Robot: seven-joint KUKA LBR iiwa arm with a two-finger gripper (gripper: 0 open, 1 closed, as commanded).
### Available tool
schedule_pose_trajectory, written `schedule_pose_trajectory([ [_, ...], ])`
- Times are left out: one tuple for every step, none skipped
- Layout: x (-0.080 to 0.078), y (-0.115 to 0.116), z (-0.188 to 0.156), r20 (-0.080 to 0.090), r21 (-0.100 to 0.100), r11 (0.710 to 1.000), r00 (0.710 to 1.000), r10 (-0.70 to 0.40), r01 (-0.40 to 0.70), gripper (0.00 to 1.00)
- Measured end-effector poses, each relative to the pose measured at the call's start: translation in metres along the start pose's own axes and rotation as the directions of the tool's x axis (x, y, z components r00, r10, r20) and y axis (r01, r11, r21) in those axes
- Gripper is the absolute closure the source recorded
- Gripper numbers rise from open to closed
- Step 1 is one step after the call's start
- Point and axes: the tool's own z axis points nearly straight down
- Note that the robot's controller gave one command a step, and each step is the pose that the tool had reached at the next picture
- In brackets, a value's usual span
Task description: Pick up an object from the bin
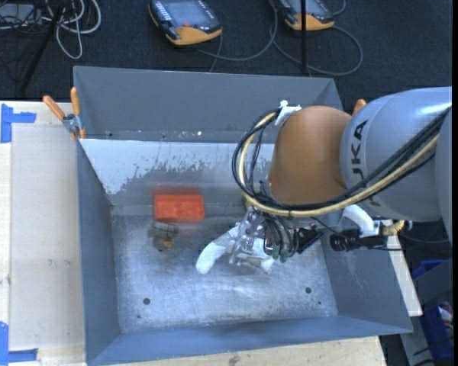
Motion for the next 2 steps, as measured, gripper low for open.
schedule_pose_trajectory([
  [-0.01,0.003,0.0,0.023,-0.009,1.0,1.0,-0.016,0.016,1.0],
  [-0.001,-0.003,0.015,-0.011,0.005,1.0,1.0,-0.024,0.024,1.0],
])
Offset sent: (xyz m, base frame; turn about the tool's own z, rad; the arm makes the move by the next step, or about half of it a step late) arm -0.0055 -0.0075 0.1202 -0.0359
